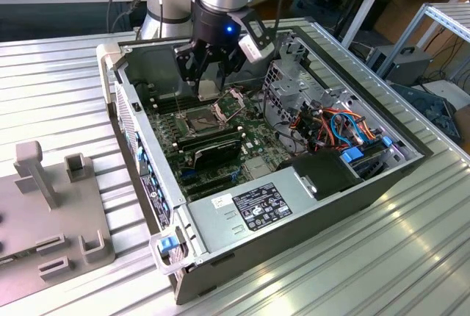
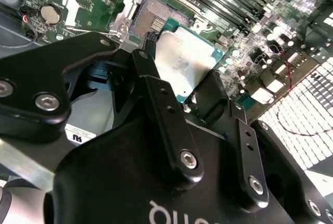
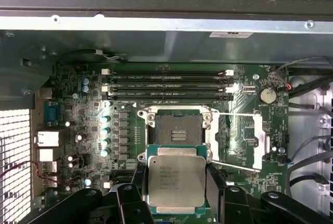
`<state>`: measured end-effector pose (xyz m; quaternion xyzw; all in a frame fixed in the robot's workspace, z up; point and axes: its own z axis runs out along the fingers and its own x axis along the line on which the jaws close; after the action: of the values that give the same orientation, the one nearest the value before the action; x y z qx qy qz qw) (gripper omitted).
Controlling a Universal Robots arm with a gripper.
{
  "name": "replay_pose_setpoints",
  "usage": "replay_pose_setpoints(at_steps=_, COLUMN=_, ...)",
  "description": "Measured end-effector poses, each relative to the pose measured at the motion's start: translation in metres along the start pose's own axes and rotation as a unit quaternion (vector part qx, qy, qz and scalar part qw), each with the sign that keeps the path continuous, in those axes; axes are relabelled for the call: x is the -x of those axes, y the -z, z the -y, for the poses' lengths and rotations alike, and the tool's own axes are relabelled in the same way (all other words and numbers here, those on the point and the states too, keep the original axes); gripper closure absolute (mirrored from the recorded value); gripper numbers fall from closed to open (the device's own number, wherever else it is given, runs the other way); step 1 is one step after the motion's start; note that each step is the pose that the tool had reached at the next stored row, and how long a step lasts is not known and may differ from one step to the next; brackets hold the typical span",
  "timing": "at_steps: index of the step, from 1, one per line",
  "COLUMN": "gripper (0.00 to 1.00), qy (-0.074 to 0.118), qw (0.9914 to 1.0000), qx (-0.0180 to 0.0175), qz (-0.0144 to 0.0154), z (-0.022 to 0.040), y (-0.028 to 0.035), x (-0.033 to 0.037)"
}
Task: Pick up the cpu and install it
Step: 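Pick up the cpu and move it towards the insertion slot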
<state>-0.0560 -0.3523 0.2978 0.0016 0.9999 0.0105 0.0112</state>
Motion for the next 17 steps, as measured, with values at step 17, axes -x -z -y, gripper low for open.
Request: replay_pose_setpoints(at_steps=17, gripper=0.45, qy=0.000, qw=1.00000, qx=0.0001, qz=0.0001, z=-0.0152, y=-0.0234, x=0.0064)
